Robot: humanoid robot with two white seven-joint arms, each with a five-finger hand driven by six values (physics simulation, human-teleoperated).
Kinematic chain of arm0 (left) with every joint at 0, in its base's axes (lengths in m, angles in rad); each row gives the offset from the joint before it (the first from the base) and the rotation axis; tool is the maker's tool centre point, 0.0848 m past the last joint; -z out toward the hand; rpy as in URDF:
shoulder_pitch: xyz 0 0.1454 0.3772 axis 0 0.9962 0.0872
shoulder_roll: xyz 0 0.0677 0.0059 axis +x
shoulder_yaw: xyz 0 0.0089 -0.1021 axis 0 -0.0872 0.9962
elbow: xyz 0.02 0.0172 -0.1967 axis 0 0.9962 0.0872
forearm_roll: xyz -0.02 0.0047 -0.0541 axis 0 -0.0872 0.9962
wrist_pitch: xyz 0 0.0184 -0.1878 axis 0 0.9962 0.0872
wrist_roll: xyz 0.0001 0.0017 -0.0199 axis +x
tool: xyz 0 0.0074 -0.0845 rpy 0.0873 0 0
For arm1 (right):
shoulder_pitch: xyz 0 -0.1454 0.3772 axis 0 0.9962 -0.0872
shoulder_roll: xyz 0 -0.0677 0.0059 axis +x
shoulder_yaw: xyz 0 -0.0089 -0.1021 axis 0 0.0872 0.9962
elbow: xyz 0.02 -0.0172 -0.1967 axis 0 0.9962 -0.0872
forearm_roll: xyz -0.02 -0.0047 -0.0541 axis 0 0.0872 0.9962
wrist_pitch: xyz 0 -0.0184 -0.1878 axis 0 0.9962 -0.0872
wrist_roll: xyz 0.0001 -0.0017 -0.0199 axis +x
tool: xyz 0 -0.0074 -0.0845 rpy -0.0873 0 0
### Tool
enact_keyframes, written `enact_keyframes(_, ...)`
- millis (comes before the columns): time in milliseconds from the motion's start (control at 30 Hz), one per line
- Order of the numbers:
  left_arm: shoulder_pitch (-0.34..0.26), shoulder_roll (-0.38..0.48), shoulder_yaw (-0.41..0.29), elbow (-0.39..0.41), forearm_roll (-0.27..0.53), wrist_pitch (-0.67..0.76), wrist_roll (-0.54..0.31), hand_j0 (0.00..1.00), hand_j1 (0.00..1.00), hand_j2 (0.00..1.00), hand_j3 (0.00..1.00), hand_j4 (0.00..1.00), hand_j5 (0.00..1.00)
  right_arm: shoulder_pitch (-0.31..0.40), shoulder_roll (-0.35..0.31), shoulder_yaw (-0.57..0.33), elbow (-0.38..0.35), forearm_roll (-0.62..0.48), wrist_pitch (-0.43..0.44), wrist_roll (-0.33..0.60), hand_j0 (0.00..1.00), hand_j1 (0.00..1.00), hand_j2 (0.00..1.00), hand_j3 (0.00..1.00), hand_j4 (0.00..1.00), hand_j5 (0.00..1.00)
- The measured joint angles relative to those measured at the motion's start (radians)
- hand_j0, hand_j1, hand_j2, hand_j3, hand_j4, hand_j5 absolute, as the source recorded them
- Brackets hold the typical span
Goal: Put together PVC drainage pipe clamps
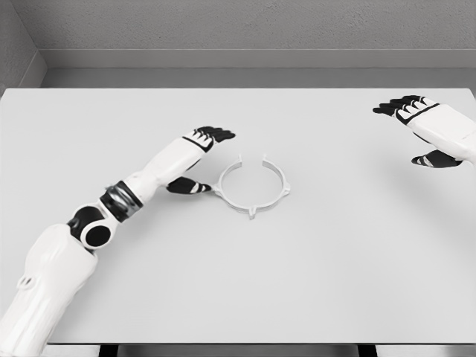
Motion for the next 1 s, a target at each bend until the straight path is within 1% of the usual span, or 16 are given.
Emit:
enact_keyframes(233,-0.003,-0.006,-0.002,0.031,-0.005,0.0,0.0,1.0,1.0,1.0,1.0,1.0,1.0,0.0,0.0,0.0,0.0,0.0,0.0,0.0,1.0,1.0,1.0,1.0,1.0,1.0)
enact_keyframes(400,-0.003,-0.015,-0.003,0.032,-0.009,0.0,0.001,1.0,1.0,1.0,1.0,1.0,1.0,0.0,0.0,0.0,-0.002,0.0,0.0,0.0,1.0,1.0,1.0,1.0,1.0,1.0)
enact_keyframes(600,-0.005,-0.021,-0.003,0.024,-0.008,0.0,0.0,1.0,1.0,1.0,1.0,1.0,1.0,0.0,0.001,-0.001,-0.024,0.0,0.0,0.0,1.0,1.0,1.0,1.0,1.0,1.0)
enact_keyframes(1000,-0.005,-0.016,0.0,0.019,-0.001,0.0,0.0,1.0,1.0,1.0,1.0,1.0,1.0,0.002,0.003,-0.001,-0.029,0.0,0.0,0.0,1.0,1.0,1.0,1.0,1.0,1.0)
